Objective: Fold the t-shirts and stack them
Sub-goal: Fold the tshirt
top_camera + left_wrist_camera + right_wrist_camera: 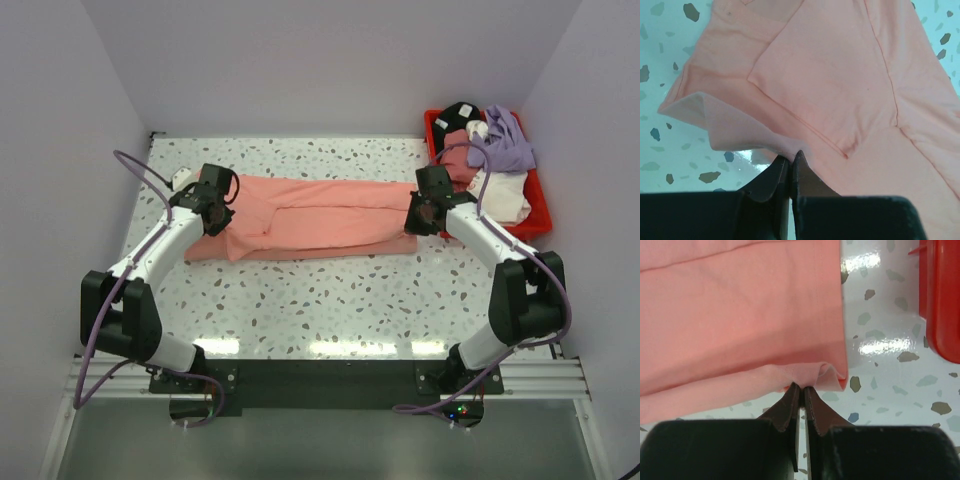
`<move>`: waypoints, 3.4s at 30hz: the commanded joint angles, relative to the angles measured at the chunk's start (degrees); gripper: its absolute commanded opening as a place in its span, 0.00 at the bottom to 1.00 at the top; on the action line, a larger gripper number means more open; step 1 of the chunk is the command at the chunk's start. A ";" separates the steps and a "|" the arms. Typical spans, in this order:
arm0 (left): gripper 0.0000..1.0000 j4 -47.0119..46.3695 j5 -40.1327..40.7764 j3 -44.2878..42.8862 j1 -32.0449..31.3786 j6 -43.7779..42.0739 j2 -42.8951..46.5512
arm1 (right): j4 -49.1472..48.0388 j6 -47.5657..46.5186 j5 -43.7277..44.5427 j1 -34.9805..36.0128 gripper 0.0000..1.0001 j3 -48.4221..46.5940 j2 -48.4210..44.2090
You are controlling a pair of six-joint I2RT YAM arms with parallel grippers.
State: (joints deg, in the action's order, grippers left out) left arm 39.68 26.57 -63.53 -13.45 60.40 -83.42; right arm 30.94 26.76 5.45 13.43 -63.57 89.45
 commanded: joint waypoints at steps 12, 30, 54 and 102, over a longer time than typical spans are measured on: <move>0.00 -4.44 -0.20 -13.90 3.26 -5.29 -11.59 | 1.58 -1.80 0.44 -2.97 0.00 -12.98 9.77; 0.62 -4.44 -5.63 -37.97 6.77 -16.71 -34.61 | 3.86 -3.64 -0.18 -5.26 0.30 -27.74 24.01; 0.74 -15.33 -17.69 -11.09 6.77 -17.07 -22.75 | -3.60 -9.63 -14.86 2.65 0.99 -15.01 15.84; 0.00 -15.95 -20.59 -20.75 6.77 -19.80 -31.36 | -0.88 -10.33 -9.85 2.57 0.99 -15.70 16.46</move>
State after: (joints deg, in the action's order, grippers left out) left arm 25.15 7.31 -81.10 -6.76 42.15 -113.03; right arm 29.65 17.45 -5.45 16.12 -78.06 105.73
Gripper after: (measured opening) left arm 0.012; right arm 0.987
